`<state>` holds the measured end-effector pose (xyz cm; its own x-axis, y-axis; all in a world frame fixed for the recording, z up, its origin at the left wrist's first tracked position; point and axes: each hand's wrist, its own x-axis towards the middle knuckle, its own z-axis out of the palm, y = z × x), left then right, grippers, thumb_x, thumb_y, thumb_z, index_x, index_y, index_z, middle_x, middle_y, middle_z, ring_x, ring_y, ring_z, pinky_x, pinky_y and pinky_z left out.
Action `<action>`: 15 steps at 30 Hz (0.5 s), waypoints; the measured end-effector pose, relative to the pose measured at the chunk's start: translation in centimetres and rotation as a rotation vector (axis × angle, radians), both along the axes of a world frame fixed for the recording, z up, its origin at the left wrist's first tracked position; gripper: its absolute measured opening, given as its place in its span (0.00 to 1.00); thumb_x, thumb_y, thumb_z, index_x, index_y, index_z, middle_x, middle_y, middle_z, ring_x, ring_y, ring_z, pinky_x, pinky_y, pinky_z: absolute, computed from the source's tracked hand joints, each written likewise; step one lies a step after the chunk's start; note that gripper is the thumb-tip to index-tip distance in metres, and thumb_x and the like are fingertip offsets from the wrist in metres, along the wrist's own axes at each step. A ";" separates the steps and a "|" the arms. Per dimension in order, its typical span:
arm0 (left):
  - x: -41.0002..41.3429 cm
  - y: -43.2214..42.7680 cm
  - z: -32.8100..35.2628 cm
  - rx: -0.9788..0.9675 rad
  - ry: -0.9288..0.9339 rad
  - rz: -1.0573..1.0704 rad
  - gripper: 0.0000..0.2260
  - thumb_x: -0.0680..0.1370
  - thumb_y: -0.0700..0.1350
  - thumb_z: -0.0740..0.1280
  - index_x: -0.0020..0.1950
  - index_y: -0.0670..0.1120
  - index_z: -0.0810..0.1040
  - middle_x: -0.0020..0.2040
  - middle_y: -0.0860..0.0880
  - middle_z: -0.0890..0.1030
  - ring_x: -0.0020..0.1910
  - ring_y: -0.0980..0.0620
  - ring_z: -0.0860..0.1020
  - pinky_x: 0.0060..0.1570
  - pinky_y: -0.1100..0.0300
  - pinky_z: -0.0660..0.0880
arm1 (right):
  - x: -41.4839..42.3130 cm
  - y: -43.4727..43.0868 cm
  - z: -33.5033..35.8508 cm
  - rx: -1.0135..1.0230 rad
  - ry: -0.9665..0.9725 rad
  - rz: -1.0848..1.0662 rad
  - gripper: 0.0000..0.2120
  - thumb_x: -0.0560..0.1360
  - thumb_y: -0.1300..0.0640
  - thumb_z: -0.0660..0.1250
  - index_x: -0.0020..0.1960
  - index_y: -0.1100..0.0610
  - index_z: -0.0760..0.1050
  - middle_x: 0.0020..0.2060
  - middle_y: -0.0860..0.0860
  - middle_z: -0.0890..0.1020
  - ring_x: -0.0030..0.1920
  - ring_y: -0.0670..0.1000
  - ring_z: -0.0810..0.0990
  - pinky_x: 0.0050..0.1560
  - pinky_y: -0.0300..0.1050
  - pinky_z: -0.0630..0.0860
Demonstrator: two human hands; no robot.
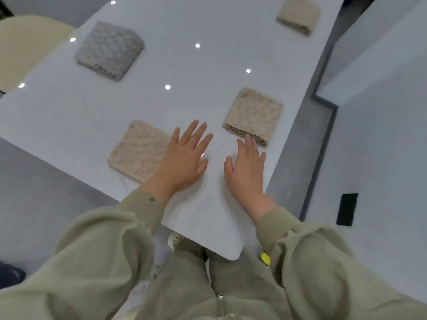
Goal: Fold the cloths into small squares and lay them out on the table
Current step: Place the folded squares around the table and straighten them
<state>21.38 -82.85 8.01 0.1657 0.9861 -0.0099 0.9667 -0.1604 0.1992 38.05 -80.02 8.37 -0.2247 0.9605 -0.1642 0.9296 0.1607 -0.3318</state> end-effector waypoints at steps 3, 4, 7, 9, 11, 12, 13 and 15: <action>3.5 0.6 0.0 0.003 -0.003 -0.079 0.25 0.79 0.49 0.59 0.74 0.44 0.62 0.76 0.43 0.58 0.76 0.44 0.52 0.71 0.41 0.48 | 3.2 -1.2 0.2 0.018 -0.010 -0.107 0.26 0.80 0.51 0.52 0.75 0.59 0.55 0.76 0.56 0.52 0.76 0.54 0.47 0.74 0.58 0.43; 4.8 0.7 0.0 0.001 -0.003 -0.102 0.25 0.79 0.49 0.60 0.75 0.44 0.61 0.77 0.44 0.57 0.77 0.44 0.51 0.72 0.42 0.46 | 4.3 -1.7 0.3 0.018 -0.007 -0.143 0.26 0.80 0.51 0.52 0.75 0.59 0.55 0.76 0.56 0.52 0.76 0.54 0.47 0.74 0.58 0.44; 8.5 0.3 0.4 -0.017 0.021 -0.164 0.26 0.80 0.50 0.58 0.76 0.45 0.57 0.78 0.44 0.53 0.77 0.45 0.48 0.72 0.44 0.42 | 7.3 -3.2 0.3 0.016 -0.018 -0.237 0.26 0.80 0.51 0.52 0.75 0.59 0.55 0.76 0.56 0.52 0.76 0.54 0.47 0.74 0.58 0.45; 10.5 -0.2 0.6 -0.032 0.033 -0.190 0.26 0.80 0.50 0.56 0.77 0.46 0.54 0.78 0.45 0.50 0.77 0.45 0.45 0.72 0.44 0.39 | 8.8 -4.4 0.3 0.011 -0.029 -0.284 0.26 0.80 0.51 0.52 0.75 0.58 0.54 0.76 0.56 0.52 0.76 0.54 0.48 0.75 0.57 0.45; 11.7 -1.0 0.6 -0.037 0.040 -0.208 0.26 0.81 0.50 0.55 0.77 0.46 0.52 0.78 0.45 0.49 0.77 0.46 0.43 0.72 0.45 0.38 | 9.8 -5.5 0.4 0.013 -0.023 -0.313 0.27 0.80 0.51 0.53 0.76 0.59 0.54 0.76 0.56 0.53 0.76 0.54 0.48 0.74 0.57 0.45; 12.0 -1.4 0.7 -0.039 0.043 -0.215 0.26 0.81 0.50 0.54 0.77 0.46 0.52 0.78 0.45 0.48 0.77 0.46 0.43 0.72 0.45 0.38 | 10.2 -6.0 0.4 0.016 -0.012 -0.320 0.27 0.80 0.51 0.53 0.75 0.59 0.54 0.76 0.56 0.53 0.76 0.54 0.49 0.75 0.57 0.45; 12.0 -1.8 0.8 -0.045 0.048 -0.220 0.26 0.81 0.50 0.54 0.77 0.46 0.51 0.78 0.46 0.48 0.77 0.46 0.43 0.72 0.45 0.38 | 10.4 -6.4 0.4 0.021 -0.001 -0.326 0.27 0.80 0.51 0.53 0.75 0.59 0.54 0.76 0.56 0.53 0.76 0.54 0.49 0.75 0.56 0.45; 11.4 -2.3 0.9 -0.050 0.064 -0.231 0.26 0.81 0.50 0.53 0.78 0.47 0.50 0.78 0.46 0.47 0.77 0.46 0.42 0.72 0.45 0.39 | 10.3 -7.0 0.6 0.032 0.014 -0.343 0.27 0.79 0.52 0.54 0.75 0.60 0.54 0.76 0.57 0.54 0.76 0.54 0.49 0.75 0.55 0.46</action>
